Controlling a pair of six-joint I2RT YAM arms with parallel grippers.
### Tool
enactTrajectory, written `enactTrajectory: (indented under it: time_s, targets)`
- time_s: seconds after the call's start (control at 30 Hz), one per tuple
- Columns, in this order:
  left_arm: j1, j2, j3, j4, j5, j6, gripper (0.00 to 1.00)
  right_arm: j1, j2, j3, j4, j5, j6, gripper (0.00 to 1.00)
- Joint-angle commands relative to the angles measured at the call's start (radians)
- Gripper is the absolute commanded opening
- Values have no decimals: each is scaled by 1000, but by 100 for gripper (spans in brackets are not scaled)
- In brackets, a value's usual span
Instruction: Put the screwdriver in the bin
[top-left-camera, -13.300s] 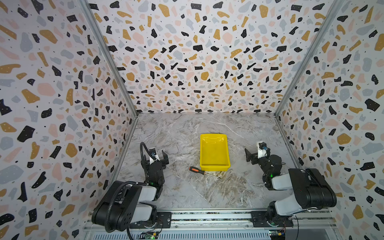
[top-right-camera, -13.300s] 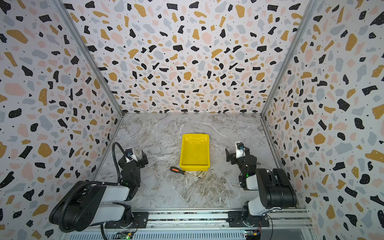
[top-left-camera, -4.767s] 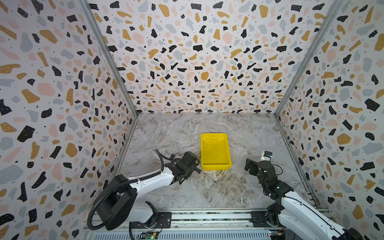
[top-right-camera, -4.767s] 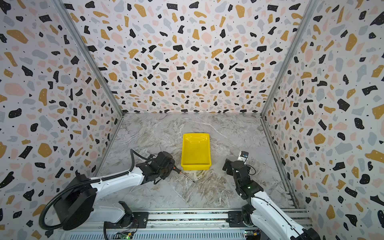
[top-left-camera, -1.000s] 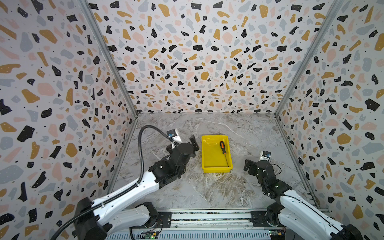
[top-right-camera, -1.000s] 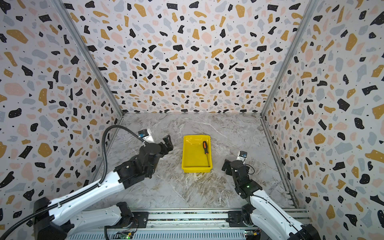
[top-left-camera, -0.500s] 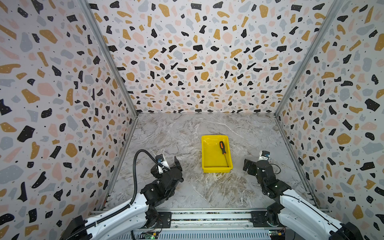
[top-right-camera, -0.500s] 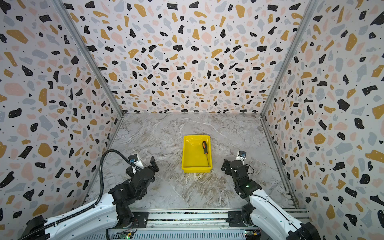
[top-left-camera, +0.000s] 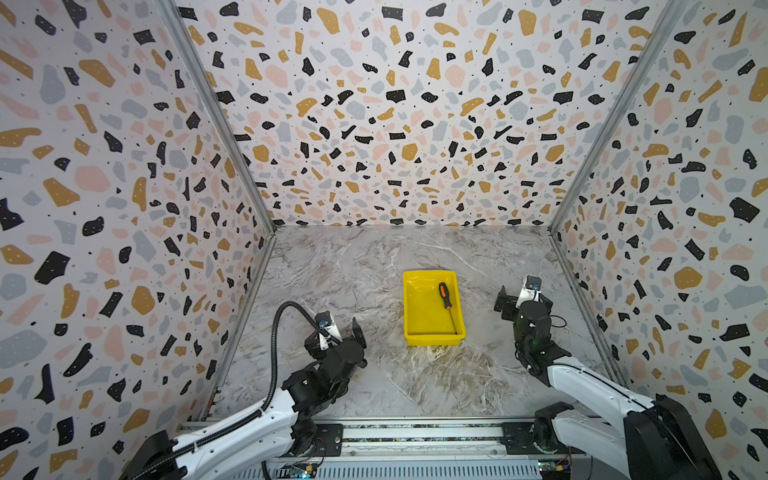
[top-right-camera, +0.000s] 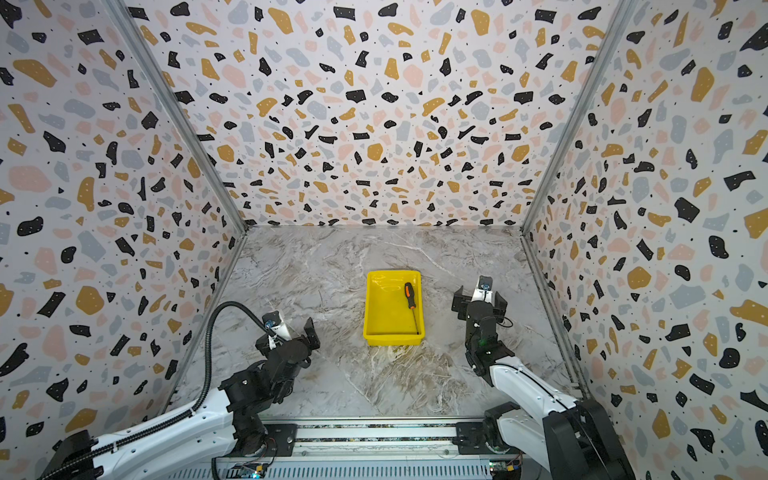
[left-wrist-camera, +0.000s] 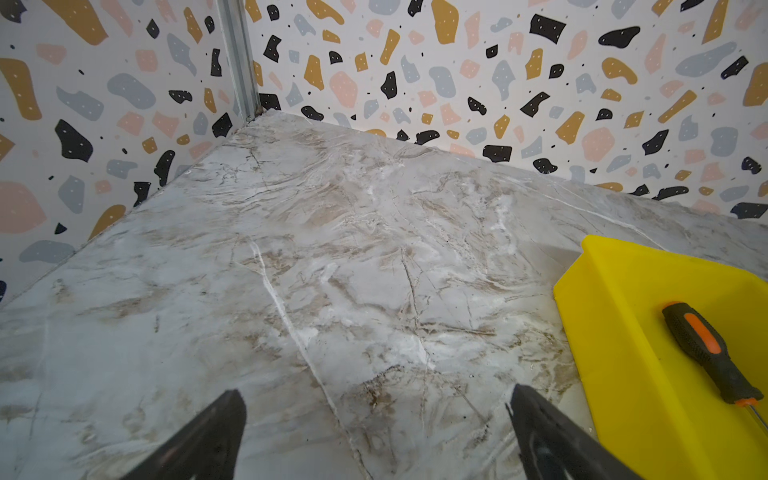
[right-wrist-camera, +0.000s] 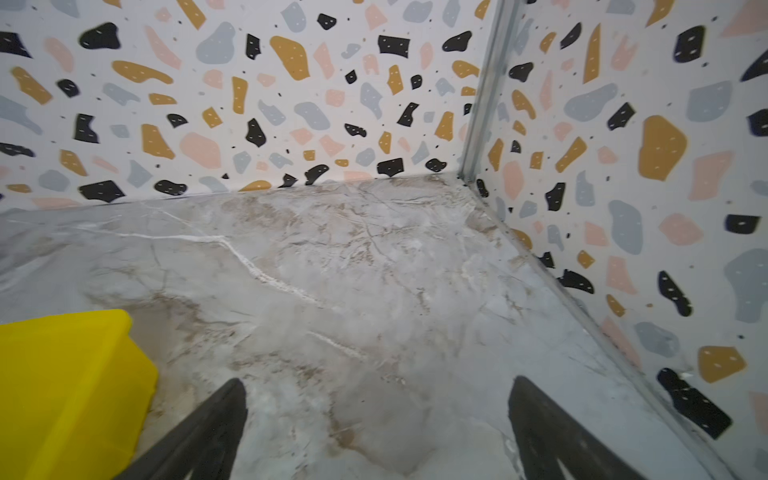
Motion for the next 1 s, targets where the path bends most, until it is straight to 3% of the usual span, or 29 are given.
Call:
enactTrajectory:
  time_s: [0.0,0.2,0.37,0.43,0.47,0.53,0.57,0.6,0.7,0.83,0.87,0.9,0.93,0.97]
  targets:
    - [-3,-55,-31,38,-29,-11,100,-5,59,-29,168,44,-128,100]
    - [-3,-130,-85,69,-39,-49,100,-90,204,-135,478,-30,-123,100]
    - [-3,-147,-98,64,-101,-65,100,-163,254,-130,527,-142,-97,97]
    - [-3,-138,-85,40,-131,-69,100,-212,323,-189,735,-224,-97,95]
    - [-3,-128,-75,25,-148,-57,100,-229,326,-179,708,-298,-99,100]
    - [-3,-102,-40,-14,-194,-33,100,-231,349,-147,625,-343,-103,99]
    - [-3,-89,-17,-36,-227,-19,100,-231,415,-168,782,-350,-126,99]
    - [-2,-79,0,-53,-265,-15,100,-222,433,-171,806,-342,-136,99]
    - [-3,-46,51,-42,-430,26,100,-198,387,-141,662,-308,-133,99]
    - [4,22,33,238,-724,183,100,-199,390,-143,671,-307,-133,99]
    - [31,49,2,408,-745,331,100,-199,394,-144,677,-307,-134,99]
    - [74,70,-22,556,-692,481,100,-199,393,-142,676,-307,-134,99]
    - [134,91,-40,635,-556,591,100,-199,392,-142,671,-309,-134,99]
    - [192,107,-57,674,-430,633,100,-200,392,-141,669,-312,-134,99]
